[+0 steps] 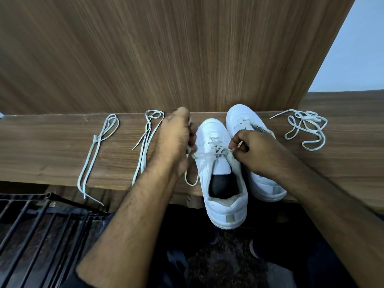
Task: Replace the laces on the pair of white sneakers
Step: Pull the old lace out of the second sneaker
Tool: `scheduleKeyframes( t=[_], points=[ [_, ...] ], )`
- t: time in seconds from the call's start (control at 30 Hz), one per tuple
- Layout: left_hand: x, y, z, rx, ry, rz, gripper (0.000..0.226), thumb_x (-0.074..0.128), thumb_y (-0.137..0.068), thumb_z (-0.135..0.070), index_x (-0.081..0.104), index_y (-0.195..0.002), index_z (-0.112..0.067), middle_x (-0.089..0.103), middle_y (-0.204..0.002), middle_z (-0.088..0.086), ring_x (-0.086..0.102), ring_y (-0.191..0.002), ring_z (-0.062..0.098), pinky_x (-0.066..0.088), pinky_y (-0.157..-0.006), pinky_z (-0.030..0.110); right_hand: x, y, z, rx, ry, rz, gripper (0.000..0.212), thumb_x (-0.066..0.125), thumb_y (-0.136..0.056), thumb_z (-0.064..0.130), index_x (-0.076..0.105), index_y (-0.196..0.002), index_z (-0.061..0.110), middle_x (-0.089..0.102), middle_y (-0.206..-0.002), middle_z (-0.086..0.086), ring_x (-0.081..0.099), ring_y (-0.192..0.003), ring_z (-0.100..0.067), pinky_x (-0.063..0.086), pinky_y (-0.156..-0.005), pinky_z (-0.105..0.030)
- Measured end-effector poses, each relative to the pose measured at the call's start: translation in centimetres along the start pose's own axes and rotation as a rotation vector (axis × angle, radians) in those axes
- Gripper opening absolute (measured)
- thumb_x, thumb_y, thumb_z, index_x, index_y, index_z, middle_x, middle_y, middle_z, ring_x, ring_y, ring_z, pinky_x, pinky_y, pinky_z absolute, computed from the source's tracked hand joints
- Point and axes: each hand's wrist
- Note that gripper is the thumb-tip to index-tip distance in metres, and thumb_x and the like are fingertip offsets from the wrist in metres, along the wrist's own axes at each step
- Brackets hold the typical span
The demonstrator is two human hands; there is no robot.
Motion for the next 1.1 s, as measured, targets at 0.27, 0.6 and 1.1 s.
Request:
scheduleKeyframes(
  t=[0.27, 0.6, 1.1],
  points=[
    [-2.5, -0.8, 0.1, 0.57, -1.384, -0.081, 0.043, 0.058, -0.083, -0.072, 0.066, -0.089, -0.03, 0.066, -0.09, -0.008, 0.064, -0.088, 0.018, 0.05, -0.072, 0.033, 0.4, 0.3, 0.5, -0.092, 0.082, 0.102, 0.045, 0.044, -0.098, 0.009, 0.062, -0.115, 0.046, 0.062, -0.091, 0.003, 0.06, -0.083, -0.012, 0.05, -0.079, -0.03],
    [-2.9, -1.8, 1.5, 0.382, -1.386, 0.325, 0.044, 0.07, -0.083, -0.06, 0.061, -0.064, -0.022, 0.058, -0.069, -0.009, 0.061, -0.083, 0.017, 0.042, -0.076, 0.032, 0.4, 0.4, 0.7, -0.114, 0.187, 0.111, 0.037, 0.043, -0.098, 0.012, 0.06, -0.109, 0.043, 0.051, -0.095, 0.008, 0.055, -0.093, -0.016, 0.049, -0.085, -0.041],
    [-2.8, -1.1, 1.6, -0.062, -1.013, 0.452, 0.006, 0.064, -0.092, -0.01, 0.069, -0.088, -0.011, 0.076, -0.078, 0.011, 0.068, -0.069, 0.027, 0.045, -0.064, 0.038, 0.2, -0.1, 0.7, -0.053, 0.061, 0.11, 0.035, 0.042, -0.084, -0.005, 0.048, -0.067, 0.025, 0.049, -0.085, 0.001, 0.051, -0.088, -0.021, 0.035, -0.069, -0.03]
  ],
)
Point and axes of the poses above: each hand's wrist, its own y-axis away from the middle knuckle, its own x-axis out of the palm, z = x × y
